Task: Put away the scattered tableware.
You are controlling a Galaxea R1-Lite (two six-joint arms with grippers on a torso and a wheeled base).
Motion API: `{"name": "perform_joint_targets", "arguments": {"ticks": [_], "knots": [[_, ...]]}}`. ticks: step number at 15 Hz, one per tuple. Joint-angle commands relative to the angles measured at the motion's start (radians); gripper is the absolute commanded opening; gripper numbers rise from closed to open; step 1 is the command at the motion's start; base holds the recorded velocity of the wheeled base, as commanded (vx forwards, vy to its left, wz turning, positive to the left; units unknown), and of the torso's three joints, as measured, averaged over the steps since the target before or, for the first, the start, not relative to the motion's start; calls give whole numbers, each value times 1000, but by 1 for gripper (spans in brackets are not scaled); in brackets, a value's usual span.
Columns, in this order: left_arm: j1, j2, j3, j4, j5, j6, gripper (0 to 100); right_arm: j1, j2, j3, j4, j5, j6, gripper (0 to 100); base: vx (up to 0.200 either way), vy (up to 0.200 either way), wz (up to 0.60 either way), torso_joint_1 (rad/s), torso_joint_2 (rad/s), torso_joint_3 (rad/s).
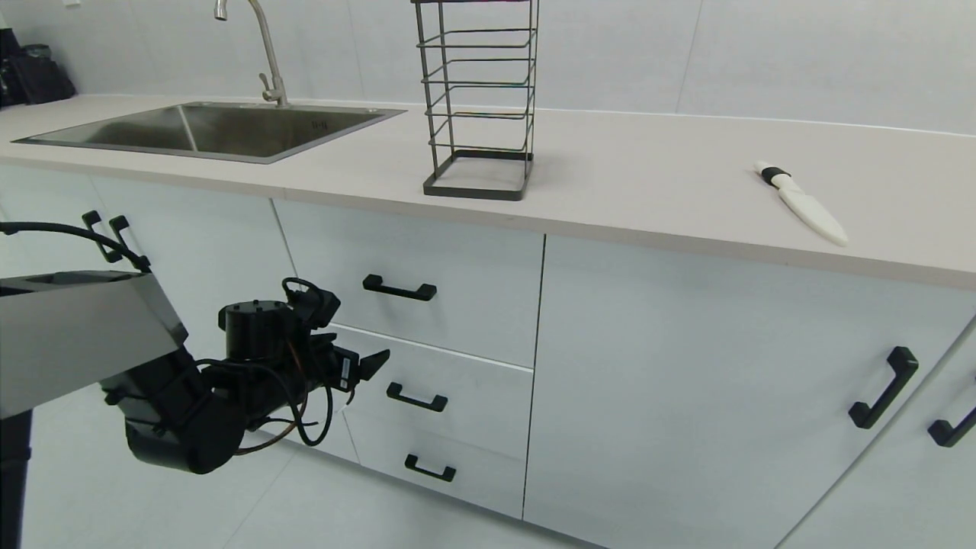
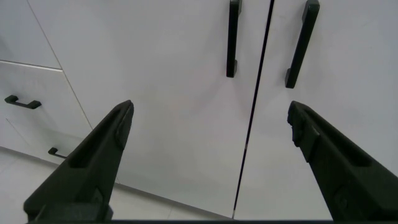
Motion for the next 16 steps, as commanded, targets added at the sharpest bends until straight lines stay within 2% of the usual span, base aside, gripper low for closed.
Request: {"name": "perform_joint_targets", "arguments": {"ticks": [1,6,10,12,13,15,16], "knots": [[-1,-181,102,-5,-6,9,100,0,0,0,0,1,0,100,0,0,0,0,0,0],[-12,-600,352,-8,-31,15,100,0,0,0,0,1,0,100,0,0,0,0,0,0],[7,-897,386,-1,-28,8,100,0,0,0,0,1,0,100,0,0,0,0,0,0],[74,-1178,407,7,-28,-12,100,0,0,0,0,1,0,100,0,0,0,0,0,0],[99,-1258,409,8,-26,-23,100,0,0,0,0,1,0,100,0,0,0,0,0,0],[172,-1390,412,15,-25,-77,100,0,0,0,0,1,0,100,0,0,0,0,0,0],[189,-1425,444,31,-28,-72,100,0,0,0,0,1,0,100,0,0,0,0,0,0]]}}
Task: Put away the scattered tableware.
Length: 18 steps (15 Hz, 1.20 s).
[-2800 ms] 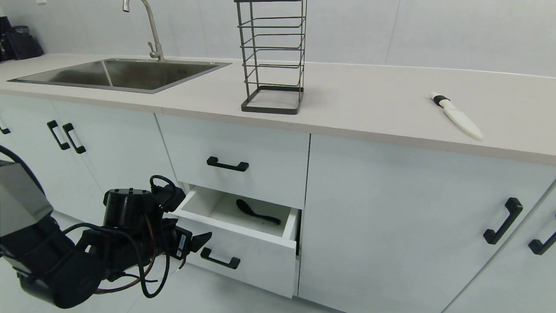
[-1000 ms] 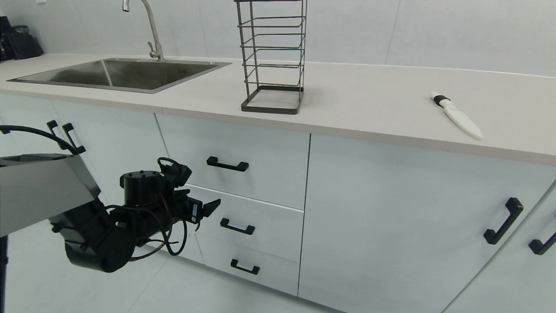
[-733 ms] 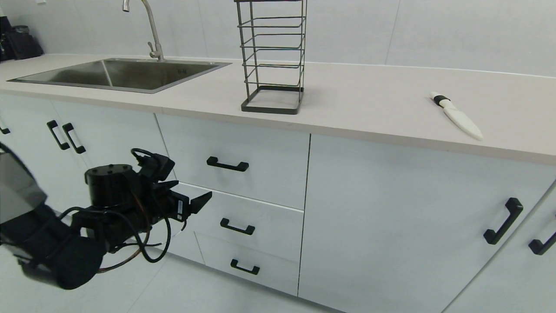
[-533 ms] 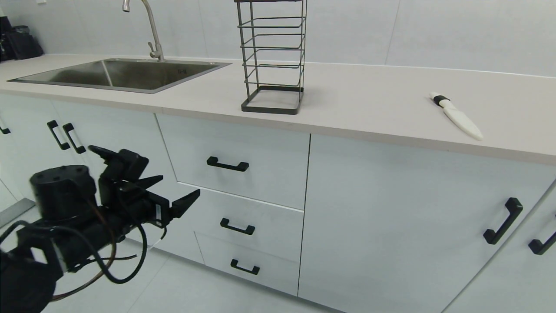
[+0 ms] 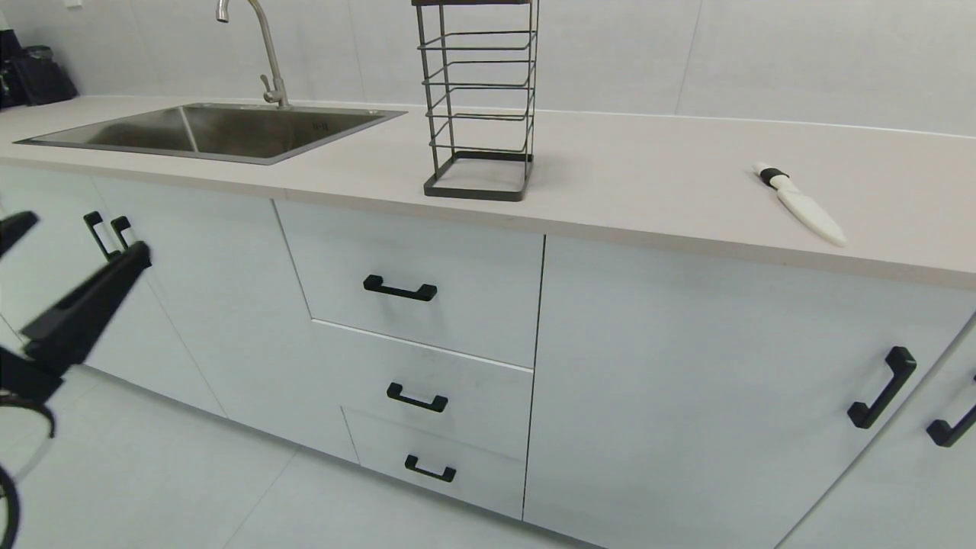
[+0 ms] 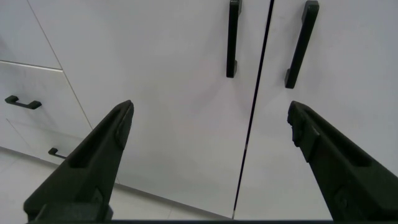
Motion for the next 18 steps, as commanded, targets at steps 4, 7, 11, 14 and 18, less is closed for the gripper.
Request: {"name": "perform_joint_targets", "arguments": {"ticks": [4,7,11,14,18], "knots": [[83,-393,209,74,-2,-24,100,0,0,0,0,0,0,100,0,0,0,0,0,0],[89,-558,239,271,-1,-30,100,0,2,0,0,0,0,100,0,0,0,0,0,0],[54,-963,239,778,-44,-10,100,0,0,0,0,0,0,100,0,0,0,0,0,0],[54,-963,239,1093,130,-9,100,0,0,0,0,0,0,100,0,0,0,0,0,0],[54,-963,237,1087,190,-65,100,0,2,0,0,0,0,100,0,0,0,0,0,0]]}}
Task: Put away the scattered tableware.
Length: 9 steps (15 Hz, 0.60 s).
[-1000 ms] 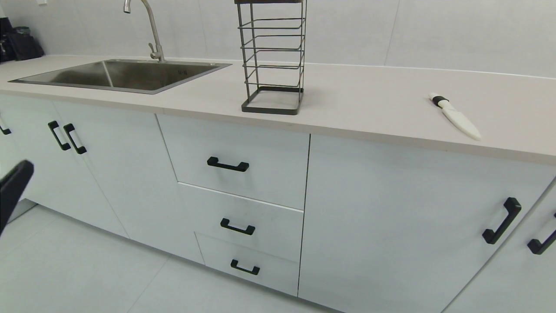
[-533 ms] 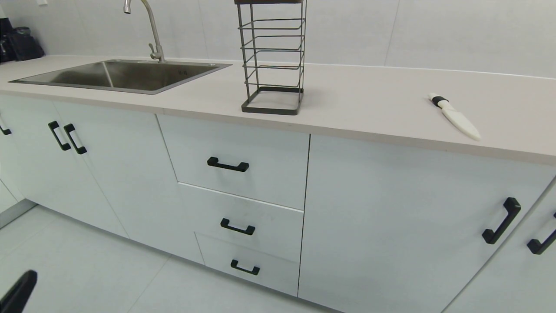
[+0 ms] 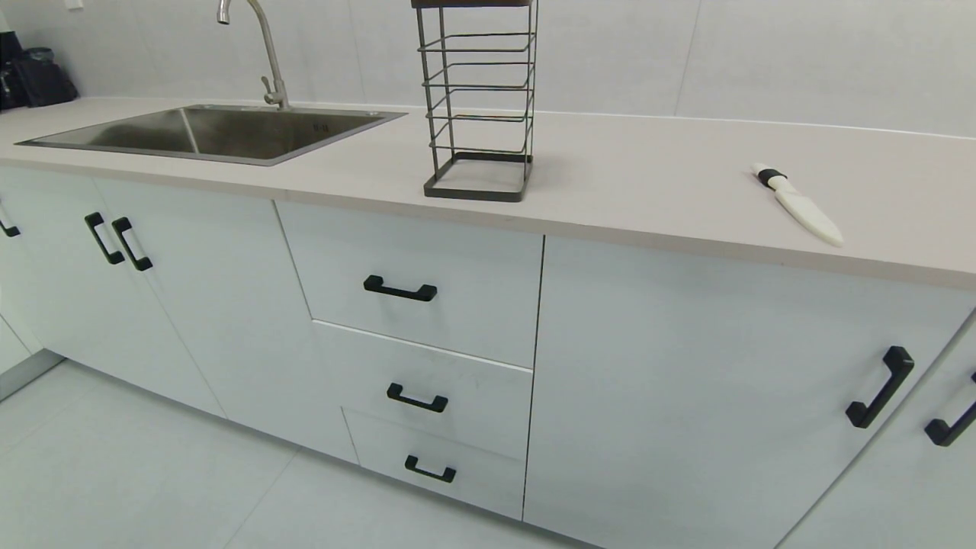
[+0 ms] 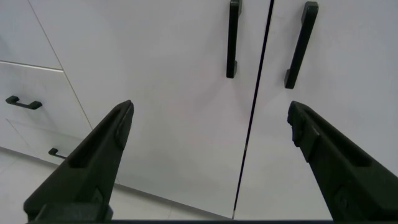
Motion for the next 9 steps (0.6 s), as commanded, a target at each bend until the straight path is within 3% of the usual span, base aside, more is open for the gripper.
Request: {"name": "perform_joint_targets", "arguments": {"ticks": [1,9], "knots": [[-1,-10,2,-1,1,0,100,0,2,0,0,0,0,100,0,0,0,0,0,0],[-1,-10,2,0,-4,-6,100,0,2,0,0,0,2,100,0,0,0,0,0,0]]}}
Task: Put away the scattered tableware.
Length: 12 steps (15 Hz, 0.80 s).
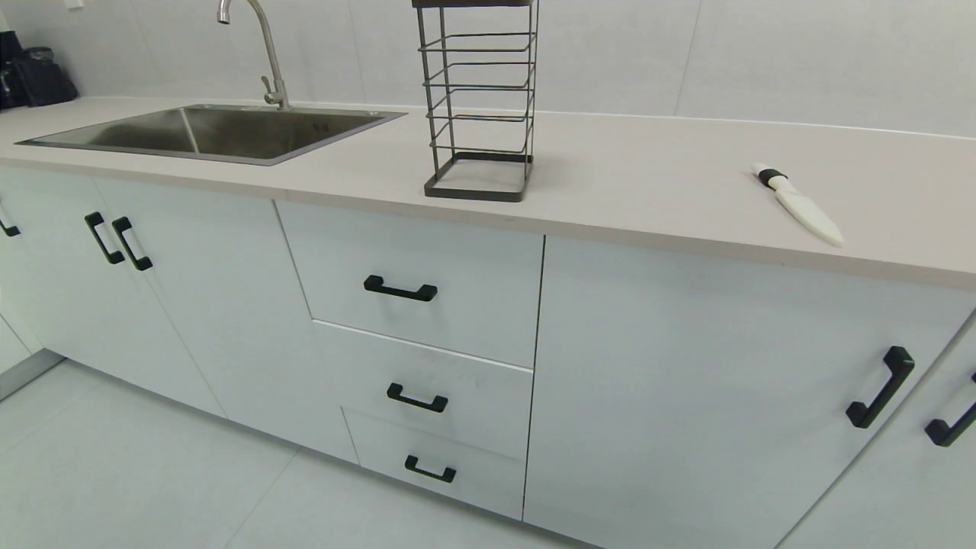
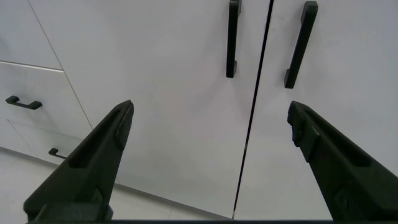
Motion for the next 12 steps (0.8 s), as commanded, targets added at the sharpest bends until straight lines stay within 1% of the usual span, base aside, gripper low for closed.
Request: {"name": "perform_joint_targets", "arguments": {"ticks": [1,2,8,12], "knots": [[0,2,0,0,0,1,100,0,2,0,0,1,0,100,0,0,0,0,0,0],[0,2,0,-1,0,4,100,0,2,0,0,1,2,100,0,0,0,0,0,0],[0,2,0,-1,-1,4,100,0,2,0,0,1,0,100,0,0,-600,5,4,4],[0,2,0,-1,-1,1,100,0,2,0,0,1,0,100,0,0,0,0,0,0]]}}
